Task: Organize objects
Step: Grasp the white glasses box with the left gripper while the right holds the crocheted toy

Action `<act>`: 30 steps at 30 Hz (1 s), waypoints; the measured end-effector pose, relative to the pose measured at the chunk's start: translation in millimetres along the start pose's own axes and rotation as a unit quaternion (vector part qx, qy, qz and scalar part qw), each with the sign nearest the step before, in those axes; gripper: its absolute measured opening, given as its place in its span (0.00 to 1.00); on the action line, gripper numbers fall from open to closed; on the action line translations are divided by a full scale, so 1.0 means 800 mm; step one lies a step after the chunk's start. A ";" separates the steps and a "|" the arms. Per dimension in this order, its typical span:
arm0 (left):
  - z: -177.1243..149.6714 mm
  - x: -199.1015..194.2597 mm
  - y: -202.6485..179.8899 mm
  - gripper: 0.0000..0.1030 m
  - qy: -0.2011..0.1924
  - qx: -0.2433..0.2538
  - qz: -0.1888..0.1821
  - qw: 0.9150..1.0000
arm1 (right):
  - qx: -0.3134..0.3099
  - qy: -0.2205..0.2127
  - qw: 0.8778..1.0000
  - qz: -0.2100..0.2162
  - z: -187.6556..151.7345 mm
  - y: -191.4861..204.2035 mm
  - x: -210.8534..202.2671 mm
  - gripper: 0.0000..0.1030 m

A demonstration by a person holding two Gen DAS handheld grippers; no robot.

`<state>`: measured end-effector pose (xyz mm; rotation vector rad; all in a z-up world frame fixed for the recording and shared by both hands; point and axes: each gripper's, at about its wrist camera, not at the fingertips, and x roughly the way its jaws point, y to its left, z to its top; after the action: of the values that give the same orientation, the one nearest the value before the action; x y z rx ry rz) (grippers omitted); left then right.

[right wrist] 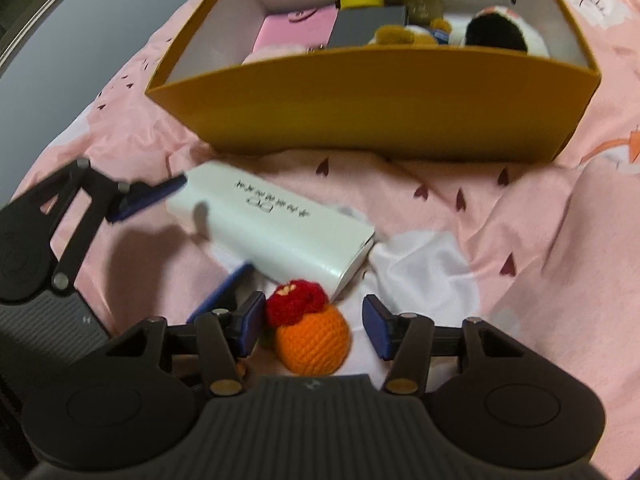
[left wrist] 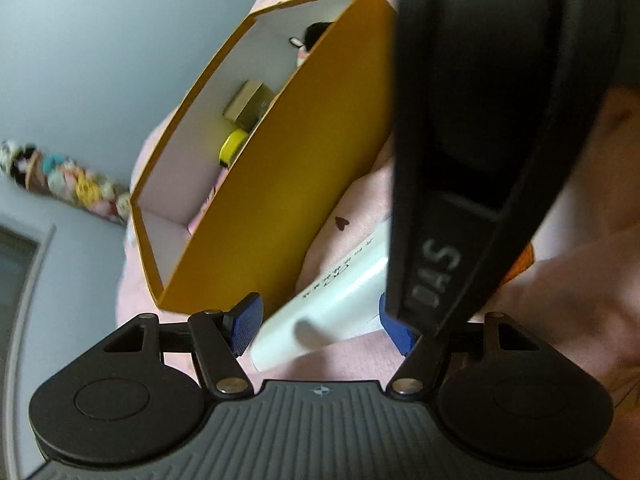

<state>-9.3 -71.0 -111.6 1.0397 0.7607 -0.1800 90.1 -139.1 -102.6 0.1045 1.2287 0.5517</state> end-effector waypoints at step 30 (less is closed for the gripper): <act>-0.001 0.044 0.009 0.58 0.016 0.025 -0.034 0.999 | 0.009 -0.022 0.999 -0.038 0.001 -0.018 -0.024 0.47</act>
<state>19.5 -59.4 -129.0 1.0667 0.8257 -0.2425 91.8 -160.2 -91.3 0.0851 1.1895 0.4699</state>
